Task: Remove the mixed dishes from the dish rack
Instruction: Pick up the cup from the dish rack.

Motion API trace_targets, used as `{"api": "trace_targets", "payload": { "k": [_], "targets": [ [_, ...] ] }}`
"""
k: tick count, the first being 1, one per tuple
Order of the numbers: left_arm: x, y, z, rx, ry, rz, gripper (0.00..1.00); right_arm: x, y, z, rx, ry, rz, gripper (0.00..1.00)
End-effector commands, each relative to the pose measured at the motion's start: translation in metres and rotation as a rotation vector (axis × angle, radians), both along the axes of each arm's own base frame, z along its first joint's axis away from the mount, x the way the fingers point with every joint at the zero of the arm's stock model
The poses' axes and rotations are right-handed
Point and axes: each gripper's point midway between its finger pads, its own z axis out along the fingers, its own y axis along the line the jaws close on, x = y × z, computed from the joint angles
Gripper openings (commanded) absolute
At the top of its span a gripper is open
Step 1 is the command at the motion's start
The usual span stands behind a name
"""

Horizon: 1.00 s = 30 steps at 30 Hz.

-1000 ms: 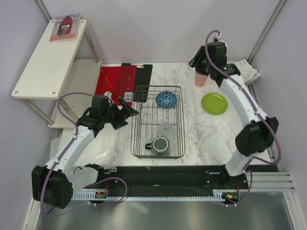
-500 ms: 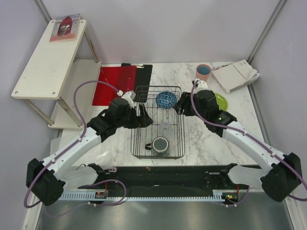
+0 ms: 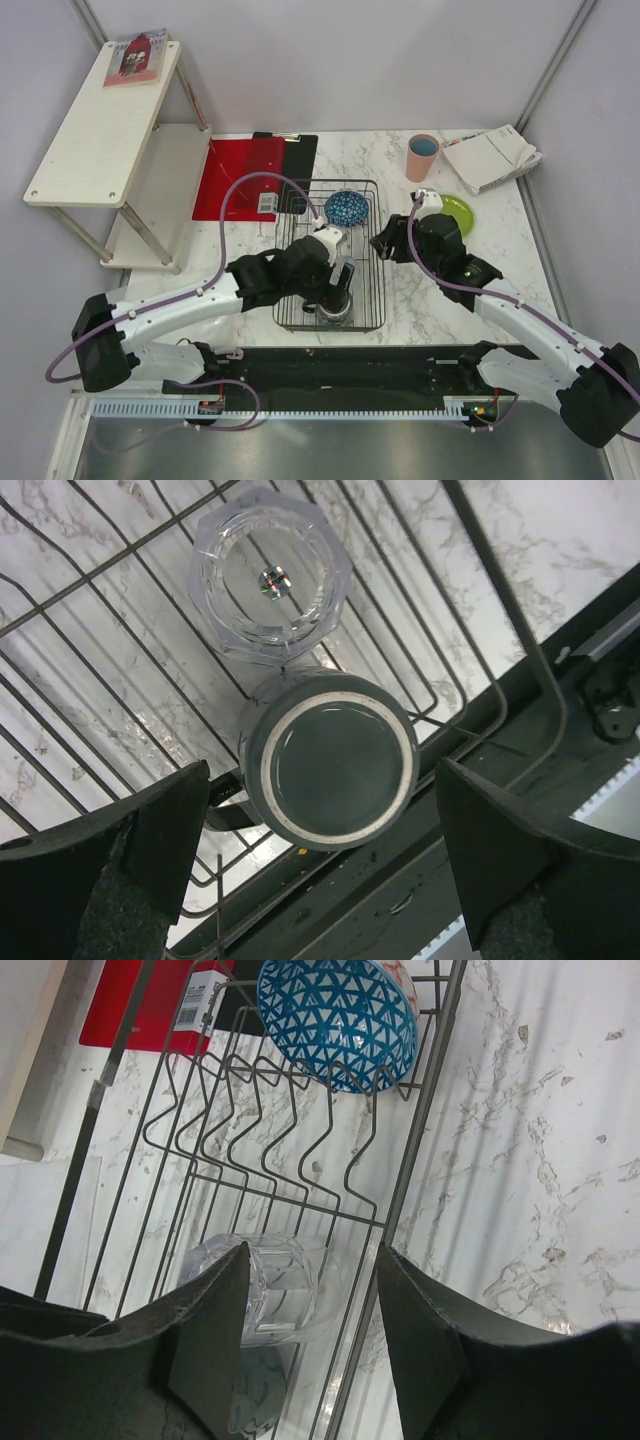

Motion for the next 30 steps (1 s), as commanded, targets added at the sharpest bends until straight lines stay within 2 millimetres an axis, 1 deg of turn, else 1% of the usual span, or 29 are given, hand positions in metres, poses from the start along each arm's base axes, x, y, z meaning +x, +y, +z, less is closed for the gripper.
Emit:
{"api": "trace_targets", "payload": {
  "k": [1, 2, 4, 5, 6, 7, 8, 9, 10, 12, 13, 15, 17, 20, 23, 24, 25, 27, 28, 30],
  "targets": [
    [0.017, -0.003, 0.003, 0.063, -0.061, 0.050, 0.99, 0.004, 0.004, 0.026, 0.032, -0.097, 0.014, 0.61],
    [0.021, -0.006, 0.006, 0.058, -0.069, 0.056, 0.99, 0.004, 0.003, 0.027, 0.031, -0.103, 0.016, 0.61],
    [0.029, -0.009, 0.006, 0.073, -0.091, 0.075, 0.99, 0.003, 0.002, 0.033, 0.037, -0.118, 0.010, 0.61],
    [0.034, -0.013, 0.012, 0.065, -0.106, 0.083, 0.99, 0.003, 0.001, 0.034, 0.038, -0.125, 0.011, 0.61],
    [0.038, -0.017, 0.007, 0.086, -0.105, 0.088, 0.99, 0.002, -0.001, 0.036, 0.042, -0.132, 0.008, 0.61],
    [0.044, -0.018, 0.007, 0.097, -0.117, 0.103, 0.99, 0.002, -0.001, 0.038, 0.045, -0.135, 0.006, 0.61],
    [0.048, -0.023, 0.013, 0.087, -0.127, 0.108, 1.00, 0.001, -0.001, 0.039, 0.048, -0.139, 0.006, 0.61],
    [0.051, -0.026, 0.011, 0.095, -0.130, 0.116, 0.99, 0.000, -0.001, 0.042, 0.056, -0.144, 0.006, 0.61],
    [0.057, -0.028, 0.004, 0.117, -0.128, 0.141, 0.99, -0.001, -0.002, 0.042, 0.059, -0.145, 0.005, 0.61],
    [0.063, -0.036, 0.005, 0.113, -0.131, 0.158, 0.99, -0.002, -0.001, 0.044, 0.069, -0.146, 0.010, 0.61],
    [0.067, -0.041, 0.000, 0.122, -0.125, 0.163, 1.00, -0.003, -0.001, 0.044, 0.071, -0.145, 0.012, 0.61],
    [0.070, -0.046, -0.005, 0.132, -0.120, 0.168, 0.99, -0.004, -0.002, 0.043, 0.069, -0.146, 0.010, 0.61],
    [0.075, -0.051, -0.017, 0.159, -0.110, 0.172, 0.99, -0.005, -0.003, 0.041, 0.063, -0.143, 0.010, 0.61],
    [0.080, -0.052, -0.033, 0.192, -0.087, 0.186, 0.99, -0.006, -0.004, 0.041, 0.060, -0.146, 0.008, 0.61],
    [0.084, -0.049, -0.041, 0.201, -0.069, 0.208, 0.98, -0.005, -0.006, 0.037, 0.048, -0.141, 0.001, 0.61],
    [0.085, -0.047, -0.043, 0.205, -0.067, 0.215, 0.97, -0.005, -0.006, 0.036, 0.047, -0.139, 0.001, 0.61],
    [0.086, -0.045, -0.045, 0.208, -0.065, 0.222, 0.93, -0.005, -0.007, 0.035, 0.042, -0.137, -0.001, 0.61],
    [0.087, -0.044, -0.043, 0.202, -0.068, 0.226, 0.88, -0.004, -0.007, 0.034, 0.040, -0.136, -0.005, 0.61],
    [0.087, -0.041, -0.045, 0.208, -0.068, 0.229, 0.82, -0.004, -0.007, 0.034, 0.042, -0.135, -0.008, 0.61],
    [0.088, -0.039, -0.043, 0.209, -0.074, 0.235, 0.73, -0.003, -0.006, 0.036, 0.046, -0.135, -0.007, 0.61]
  ]
}}
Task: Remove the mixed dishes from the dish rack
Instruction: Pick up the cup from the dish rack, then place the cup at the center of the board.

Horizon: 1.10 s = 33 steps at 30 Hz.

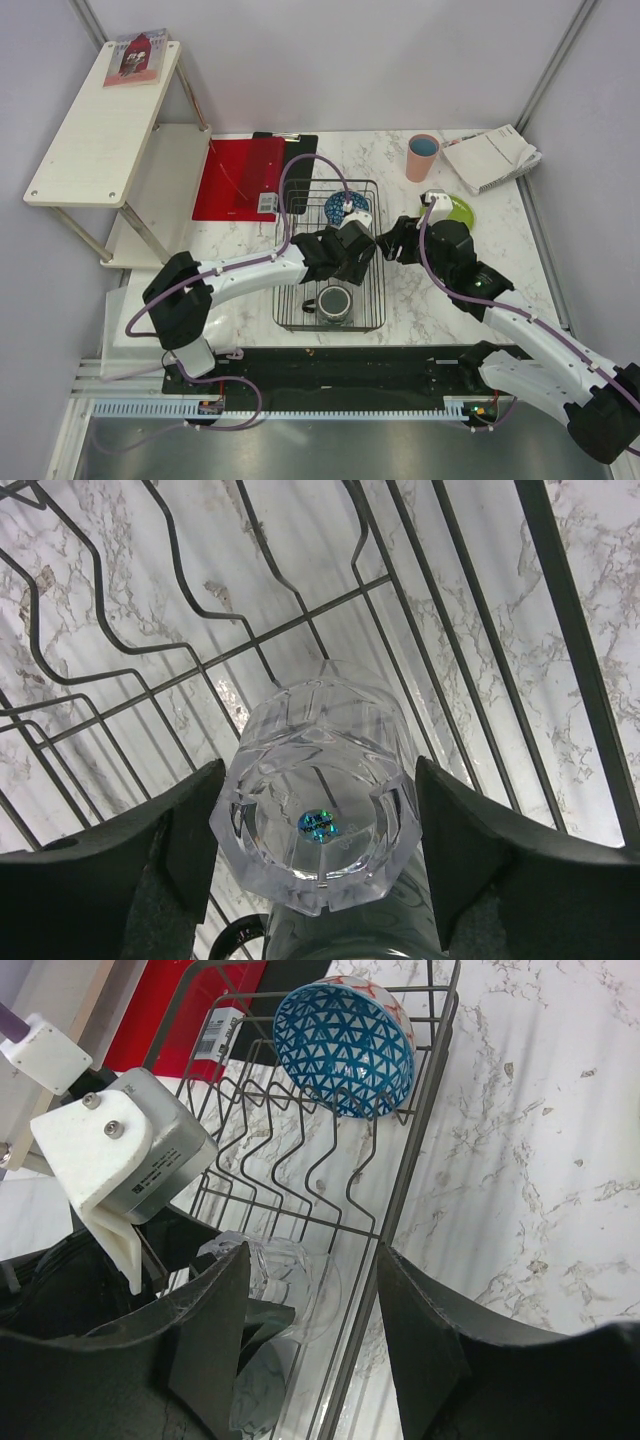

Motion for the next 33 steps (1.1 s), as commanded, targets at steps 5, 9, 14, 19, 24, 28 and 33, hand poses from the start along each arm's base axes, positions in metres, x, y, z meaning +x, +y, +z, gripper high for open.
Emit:
{"api": "trace_targets", "payload": {
  "k": [5, 9, 14, 19, 24, 28, 33],
  "targets": [
    [0.011, 0.006, 0.032, -0.074, -0.078, 0.055, 0.32, 0.003, 0.002, 0.027, 0.051, -0.066, -0.006, 0.61],
    [0.007, 0.018, 0.075, -0.159, -0.147, 0.065, 0.10, 0.002, -0.003, 0.049, 0.066, -0.101, -0.028, 0.61],
    [-0.001, 0.041, 0.148, -0.441, -0.195, 0.023, 0.02, 0.004, -0.021, 0.087, 0.092, -0.177, -0.114, 0.61],
    [-0.011, 0.063, 0.201, -0.822, -0.169, -0.091, 0.02, 0.008, -0.032, 0.101, 0.132, -0.237, -0.184, 0.72],
    [-0.045, 0.060, 0.243, -1.091, -0.134, -0.310, 0.02, 0.002, -0.003, 0.097, 0.199, -0.208, -0.045, 0.73],
    [-0.084, 0.057, 0.260, -1.275, -0.065, -0.557, 0.02, -0.009, 0.026, 0.105, 0.327, -0.215, 0.098, 0.69],
    [-0.100, 0.062, 0.281, -1.382, -0.087, -0.669, 0.02, -0.025, 0.044, 0.115, 0.423, -0.231, 0.225, 0.62]
  ]
}}
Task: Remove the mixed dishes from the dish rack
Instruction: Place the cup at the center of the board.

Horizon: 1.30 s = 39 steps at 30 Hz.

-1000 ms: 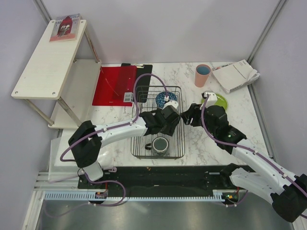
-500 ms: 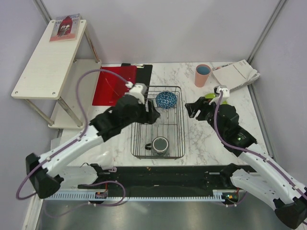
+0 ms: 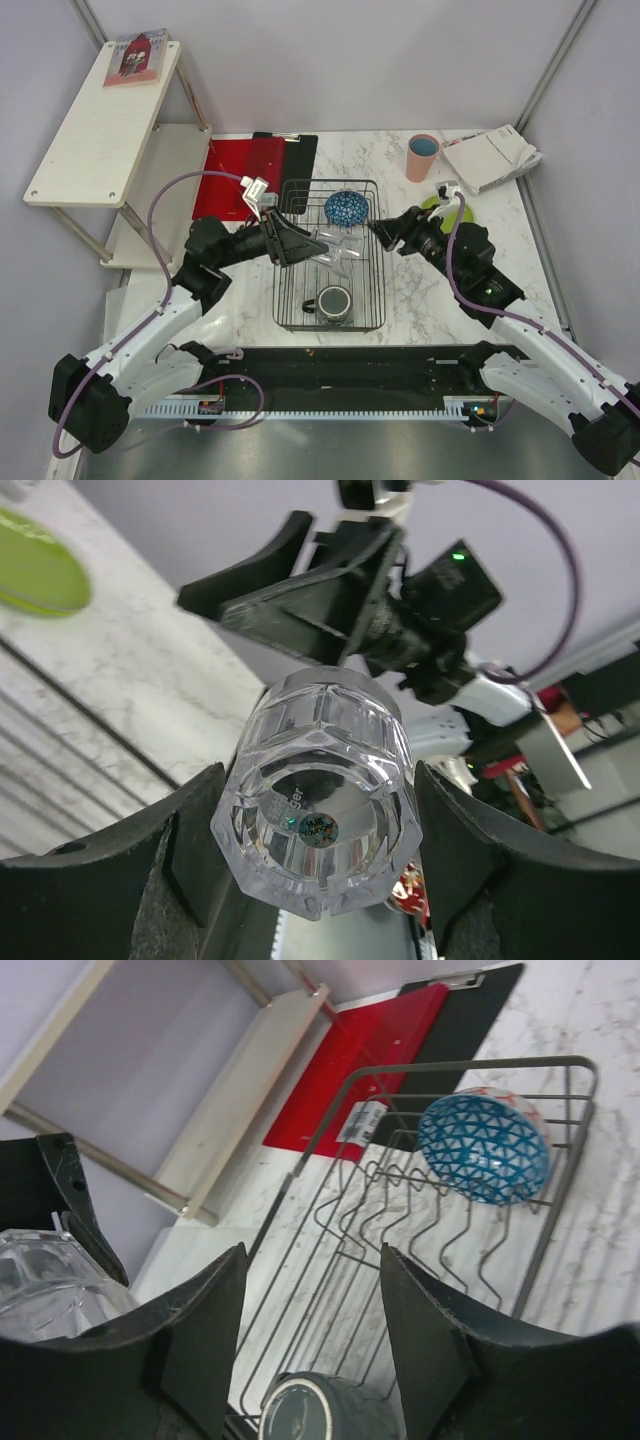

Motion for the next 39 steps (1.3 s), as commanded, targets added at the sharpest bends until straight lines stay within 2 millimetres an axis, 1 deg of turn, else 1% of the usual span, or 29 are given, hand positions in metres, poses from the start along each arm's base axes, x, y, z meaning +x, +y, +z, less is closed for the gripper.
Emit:
{"api": "trace_targets", "payload": {
  "k": [1, 7, 12, 16, 20, 24, 27, 29, 33, 34, 37, 39],
  "targets": [
    [-0.044, 0.008, 0.064, -0.200, -0.190, -0.194, 0.02, -0.019, 0.022, 0.036, 0.144, -0.090, 0.156, 0.61],
    [-0.038, 0.007, 0.066, -0.213, -0.199, -0.175, 0.02, -0.039, 0.031, 0.046, 0.197, -0.128, 0.264, 0.59],
    [-0.027, 0.004, 0.060, -0.210, -0.173, -0.155, 0.02, -0.052, 0.024, 0.050, 0.200, -0.144, 0.275, 0.58],
    [-0.022, 0.001, 0.057, -0.205, -0.160, -0.154, 0.02, -0.070, 0.018, 0.056, 0.191, -0.181, 0.312, 0.56],
    [-0.018, -0.001, 0.057, -0.212, -0.156, -0.156, 0.02, -0.085, 0.020, 0.059, 0.184, -0.211, 0.380, 0.54],
    [-0.016, -0.003, 0.058, -0.217, -0.152, -0.158, 0.02, -0.089, 0.029, 0.055, 0.180, -0.200, 0.437, 0.54],
    [-0.015, -0.003, 0.058, -0.219, -0.149, -0.158, 0.02, -0.086, 0.035, 0.049, 0.177, -0.185, 0.462, 0.54],
    [-0.015, -0.003, 0.056, -0.217, -0.145, -0.159, 0.02, -0.079, 0.040, 0.043, 0.166, -0.170, 0.463, 0.54],
    [-0.015, -0.003, 0.052, -0.222, -0.130, -0.162, 0.02, -0.070, 0.049, 0.040, 0.175, -0.168, 0.473, 0.54],
    [-0.015, -0.003, 0.052, -0.223, -0.127, -0.164, 0.02, -0.064, 0.053, 0.038, 0.173, -0.159, 0.471, 0.54],
    [-0.014, -0.004, 0.048, -0.222, -0.113, -0.167, 0.02, -0.062, 0.061, 0.038, 0.190, -0.158, 0.491, 0.49],
    [-0.015, -0.004, 0.045, -0.217, -0.107, -0.173, 0.02, -0.061, 0.063, 0.039, 0.195, -0.159, 0.496, 0.44]
  ]
}}
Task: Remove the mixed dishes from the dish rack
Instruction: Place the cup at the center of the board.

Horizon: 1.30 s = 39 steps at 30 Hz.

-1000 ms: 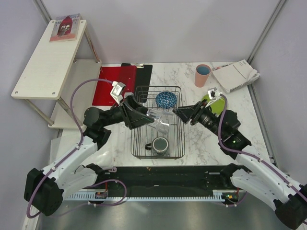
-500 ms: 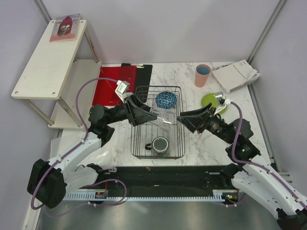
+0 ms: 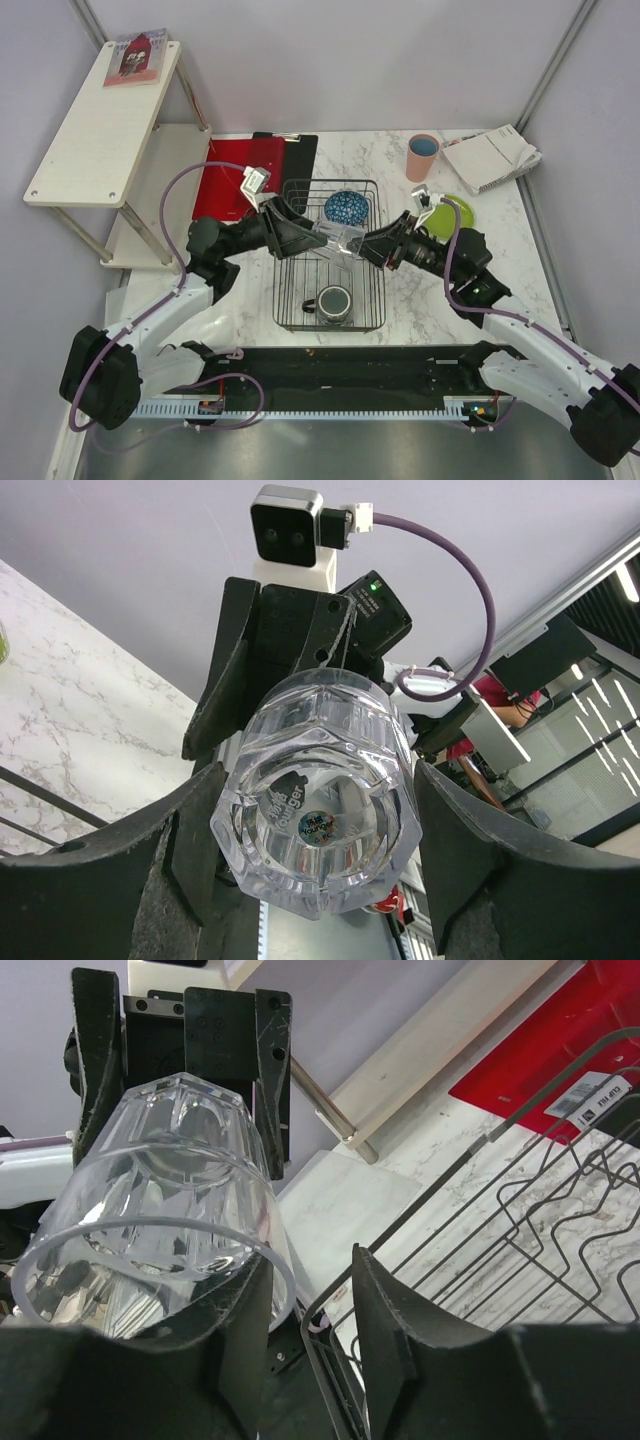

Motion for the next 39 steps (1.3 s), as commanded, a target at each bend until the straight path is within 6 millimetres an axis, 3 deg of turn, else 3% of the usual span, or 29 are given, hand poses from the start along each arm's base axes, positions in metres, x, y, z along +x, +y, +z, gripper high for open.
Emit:
{"api": "trace_targets", "payload": {
  "k": [1, 7, 12, 14, 15, 16, 18, 19, 21, 27, 31, 32, 36, 39],
  "targets": [
    [-0.009, 0.003, 0.012, -0.046, -0.030, -0.025, 0.02, -0.002, 0.008, 0.019, 0.051, -0.064, 0.032, 0.42],
    [-0.006, 0.000, -0.003, -0.021, -0.001, -0.030, 0.02, 0.001, 0.009, 0.029, 0.077, -0.073, 0.024, 0.37],
    [0.000, -0.003, -0.013, 0.032, 0.046, -0.013, 0.05, 0.010, 0.003, 0.034, 0.046, -0.089, -0.045, 0.16],
    [0.011, -0.004, -0.026, 0.120, 0.032, 0.046, 0.33, 0.016, -0.006, 0.034, -0.004, -0.078, -0.112, 0.08],
    [0.022, -0.001, -0.018, 0.136, 0.022, 0.119, 0.59, 0.021, -0.012, 0.032, -0.036, -0.092, -0.156, 0.05],
    [0.028, 0.001, -0.041, 0.229, 0.119, 0.161, 0.72, 0.030, -0.025, 0.031, -0.069, -0.068, -0.250, 0.02],
    [0.044, 0.013, -0.040, 0.275, 0.091, 0.309, 0.94, 0.036, -0.041, 0.031, -0.099, -0.064, -0.340, 0.00],
    [0.047, 0.019, -0.050, 0.318, 0.116, 0.350, 0.98, 0.044, -0.052, 0.028, -0.136, -0.052, -0.412, 0.00],
    [0.055, 0.029, -0.055, 0.340, 0.138, 0.439, 0.99, 0.048, -0.060, 0.034, -0.151, -0.053, -0.458, 0.00],
    [0.069, 0.043, -0.095, 0.478, 0.276, 0.545, 0.99, 0.069, -0.084, 0.030, -0.239, 0.024, -0.625, 0.00],
    [0.076, 0.052, -0.119, 0.572, 0.389, 0.601, 0.99, 0.095, -0.143, 0.022, -0.330, 0.168, -0.962, 0.00],
    [0.074, 0.054, -0.125, 0.601, 0.419, 0.603, 0.99, 0.104, -0.166, 0.021, -0.314, 0.218, -1.068, 0.00],
    [0.069, 0.051, -0.139, 0.619, 0.493, 0.571, 0.93, 0.117, -0.214, 0.017, -0.324, 0.375, -1.277, 0.00],
    [0.063, 0.045, -0.149, 0.627, 0.534, 0.522, 0.89, 0.121, -0.232, 0.022, -0.365, 0.406, -1.377, 0.00]
  ]
}}
